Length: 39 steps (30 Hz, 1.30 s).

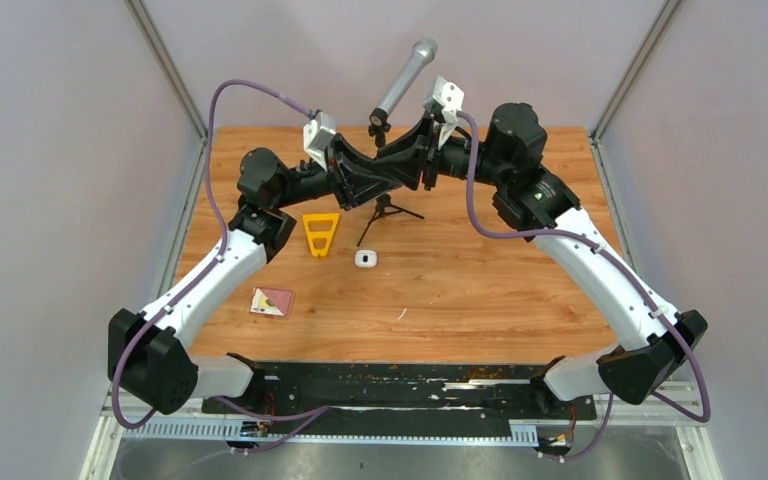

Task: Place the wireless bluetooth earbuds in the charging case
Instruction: Insert the left earbud into the left side groove of the charging case, then adjust the left earbud in the left side groove of the charging case.

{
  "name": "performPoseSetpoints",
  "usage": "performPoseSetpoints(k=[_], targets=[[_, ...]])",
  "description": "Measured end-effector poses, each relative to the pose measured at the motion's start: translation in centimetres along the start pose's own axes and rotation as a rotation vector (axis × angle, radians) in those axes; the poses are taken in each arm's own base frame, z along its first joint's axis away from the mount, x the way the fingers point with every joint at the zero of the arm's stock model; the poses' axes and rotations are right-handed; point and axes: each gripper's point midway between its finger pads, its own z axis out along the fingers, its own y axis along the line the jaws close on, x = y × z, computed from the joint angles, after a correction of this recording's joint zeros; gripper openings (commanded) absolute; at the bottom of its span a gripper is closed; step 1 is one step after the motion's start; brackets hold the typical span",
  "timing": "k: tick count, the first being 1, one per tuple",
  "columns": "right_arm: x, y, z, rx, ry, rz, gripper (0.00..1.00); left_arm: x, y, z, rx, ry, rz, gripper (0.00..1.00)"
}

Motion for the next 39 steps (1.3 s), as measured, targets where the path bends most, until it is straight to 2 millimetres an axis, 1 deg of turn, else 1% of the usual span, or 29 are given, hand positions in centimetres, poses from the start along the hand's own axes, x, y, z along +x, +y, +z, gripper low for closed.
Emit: performPoseSetpoints(k=[8,16,21,27,39], targets=[[0.5,-0.3,-0.2,0.015,0.020,-0.018,0.41,0.2,0.0,0.0,0.001,0.000,0.001,0.00],[0.7,-0.3,-0.3,0.017,0.035,-0.033,0.44,0.5,0.2,-0.1,-0.005,0.000,-0.003,0.00],[0.0,-0.7,-0.2,0.027,0.025,-0.060,0.45,0.7,0.0,-0.1,0.005,0.004,-0.003,0.00],[-0.1,-0.8,-0.3,0.035,0.032,-0.086,0.46,0.6,-0.1,0.0,0.008,0.000,0.003,0.00],[0.2,-1.1,-0.5,0.044,0.049,-0.132,0.49,0.6,0.0,0.0,0.006,-0.001,0.005,0.00]])
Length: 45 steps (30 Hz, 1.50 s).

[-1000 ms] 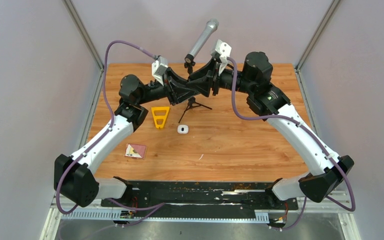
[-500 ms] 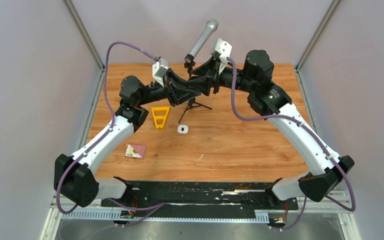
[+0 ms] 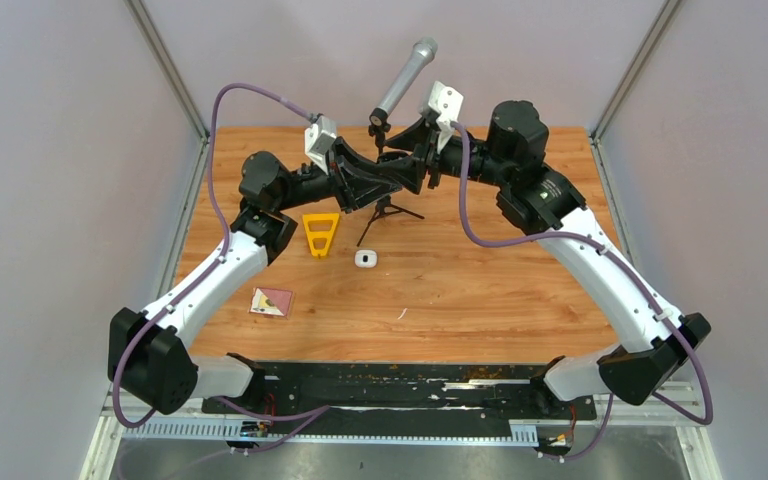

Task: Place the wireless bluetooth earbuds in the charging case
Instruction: Adjust the left earbud in the left side groove of the charging case.

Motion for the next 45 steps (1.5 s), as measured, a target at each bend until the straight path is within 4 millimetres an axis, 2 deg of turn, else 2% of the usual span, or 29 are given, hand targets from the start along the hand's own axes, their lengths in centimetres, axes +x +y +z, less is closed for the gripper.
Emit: performPoseSetpoints(k=[10,16,23,29,33,36,40,45], targets=[[0.0,-0.2,-1.2,0.033,0.034,-0.069,0.50,0.0,0.0,0.0,0.002,0.000,0.002,0.00],[0.4,-0.3,-1.6,0.040,0.058,-0.096,0.55,0.0,0.0,-0.1,0.003,0.001,0.006,0.00],[-0.2,-0.1,-2.1,0.040,0.048,-0.119,0.55,0.3,0.2,-0.2,0.000,0.003,0.005,0.00],[-0.4,-0.2,-2.3,0.041,0.048,-0.105,0.47,0.4,0.1,-0.3,0.004,0.004,0.007,0.00],[-1.8,-1.1,-4.0,0.052,0.054,-0.085,0.38,0.4,0.1,-0.3,0.006,0.005,0.013,0.00],[-2.5,-1.8,-5.6,0.068,0.064,-0.069,0.36,0.8,0.2,-0.4,0.007,0.011,0.020,0.00],[-1.4,-1.1,-6.6,0.022,0.106,0.001,0.35,2.1,0.3,-0.7,0.013,0.032,0.024,0.00],[0.8,0.5,-5.8,-0.069,0.154,0.070,0.33,3.4,0.3,-1.0,0.022,0.052,0.023,0.00]])
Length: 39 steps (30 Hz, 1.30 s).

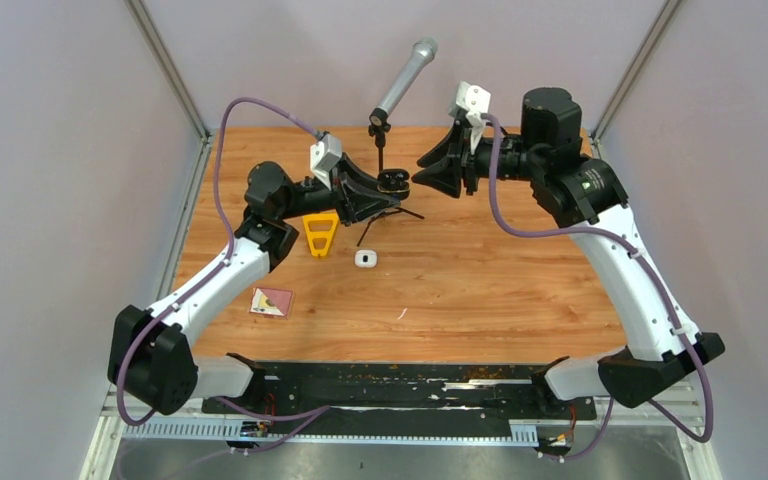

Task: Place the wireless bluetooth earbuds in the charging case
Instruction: Adjust the left earbud in the left side groove of the charging case.

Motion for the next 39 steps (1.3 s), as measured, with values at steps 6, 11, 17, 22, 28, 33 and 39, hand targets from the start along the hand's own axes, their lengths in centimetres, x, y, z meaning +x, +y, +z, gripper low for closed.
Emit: performPoseSetpoints(k=[6,11,17,22,28,33,39], targets=[[1.8,1.4,1.6,-0.078,0.059,-0.013,0.34,1.0,-0.2,-0.3,0.008,0.013,0.012,0.00],[2.8,2.8,2.9,-0.122,0.109,-0.078,0.36,1.0,-0.4,-0.5,0.012,0.012,0.025,0.00],[3.4,3.4,3.7,-0.114,0.143,-0.131,0.36,0.7,-0.6,-0.6,0.016,0.007,0.040,0.00],[3.7,2.4,3.8,-0.068,0.165,-0.150,0.36,0.9,-0.6,-0.6,0.015,0.009,0.036,0.00],[4.2,2.1,4.3,-0.038,0.191,-0.172,0.30,0.9,-0.6,-0.6,0.015,0.008,0.038,0.00],[4.4,2.2,4.7,-0.041,0.199,-0.194,0.26,0.9,-0.6,-0.6,0.015,0.009,0.038,0.00],[4.0,2.5,4.6,-0.051,0.198,-0.220,0.19,1.0,-0.7,-0.7,0.025,0.010,0.048,0.00]])
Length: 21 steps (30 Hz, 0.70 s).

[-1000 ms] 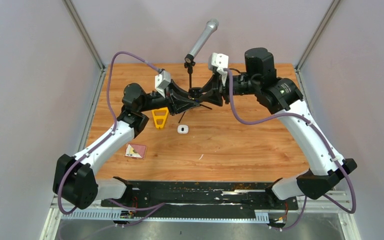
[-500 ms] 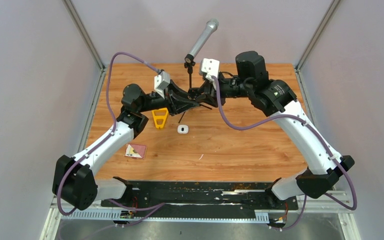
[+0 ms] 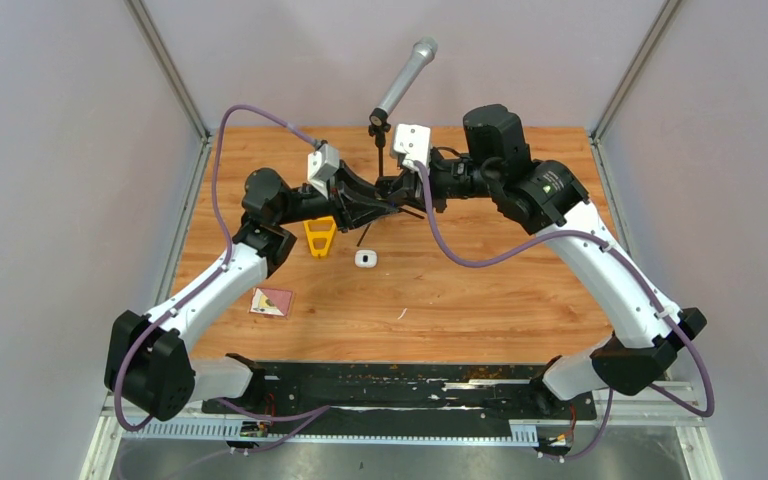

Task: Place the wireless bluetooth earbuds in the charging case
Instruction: Adjust the left earbud in the left side groove of the charging case.

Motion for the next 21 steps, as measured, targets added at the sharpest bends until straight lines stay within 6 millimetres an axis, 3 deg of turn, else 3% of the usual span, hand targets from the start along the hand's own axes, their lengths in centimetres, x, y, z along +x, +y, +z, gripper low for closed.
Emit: performPoseSetpoints(k=[11,16,21], targets=[[-0.4,-0.1,-0.5,0.014,0.024,0.041,0.11,0.3,0.1,-0.1,0.000,0.010,0.026,0.00],[-0.9,-0.6,-0.5,0.022,0.034,0.093,0.10,1.5,0.7,-0.3,-0.026,0.035,0.029,0.00],[-0.2,-0.3,-0.1,-0.007,0.079,0.136,0.09,2.4,1.3,-0.5,-0.048,0.063,0.048,0.00]])
